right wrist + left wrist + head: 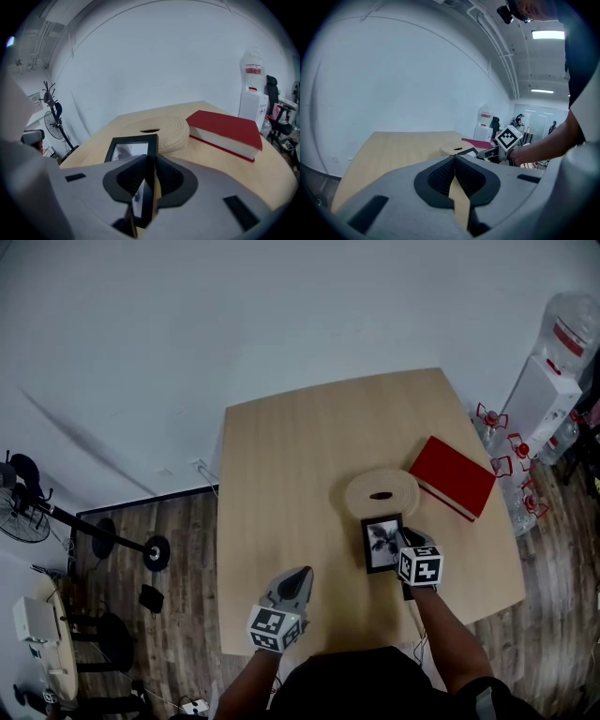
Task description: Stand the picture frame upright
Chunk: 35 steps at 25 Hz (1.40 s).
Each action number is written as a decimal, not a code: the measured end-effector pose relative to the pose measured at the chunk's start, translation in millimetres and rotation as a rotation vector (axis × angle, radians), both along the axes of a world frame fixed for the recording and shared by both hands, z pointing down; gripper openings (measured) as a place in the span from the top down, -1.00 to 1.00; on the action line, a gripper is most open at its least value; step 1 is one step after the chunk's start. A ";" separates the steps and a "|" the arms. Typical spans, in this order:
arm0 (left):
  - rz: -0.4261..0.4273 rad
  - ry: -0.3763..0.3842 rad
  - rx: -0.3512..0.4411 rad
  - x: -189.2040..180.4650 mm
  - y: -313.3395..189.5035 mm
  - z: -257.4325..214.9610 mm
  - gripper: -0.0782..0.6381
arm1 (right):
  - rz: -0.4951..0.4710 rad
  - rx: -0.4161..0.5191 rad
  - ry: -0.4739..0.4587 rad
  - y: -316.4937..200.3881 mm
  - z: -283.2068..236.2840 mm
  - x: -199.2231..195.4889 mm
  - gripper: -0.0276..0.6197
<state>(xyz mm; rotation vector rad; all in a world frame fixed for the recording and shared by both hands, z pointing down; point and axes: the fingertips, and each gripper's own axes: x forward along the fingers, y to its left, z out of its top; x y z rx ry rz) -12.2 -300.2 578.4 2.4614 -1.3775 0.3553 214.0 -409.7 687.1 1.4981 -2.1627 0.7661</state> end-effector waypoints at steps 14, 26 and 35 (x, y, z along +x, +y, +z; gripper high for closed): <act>-0.018 -0.004 -0.024 21.4 8.8 10.6 0.79 | -0.036 0.006 -0.006 -3.7 10.0 2.3 0.70; -0.009 0.008 0.003 9.4 13.4 -0.5 0.79 | -0.078 0.160 -0.026 32.3 -56.1 1.6 0.68; 0.025 0.041 0.055 8.9 14.2 -20.2 0.79 | -0.164 0.318 0.054 77.0 -117.6 -26.6 0.83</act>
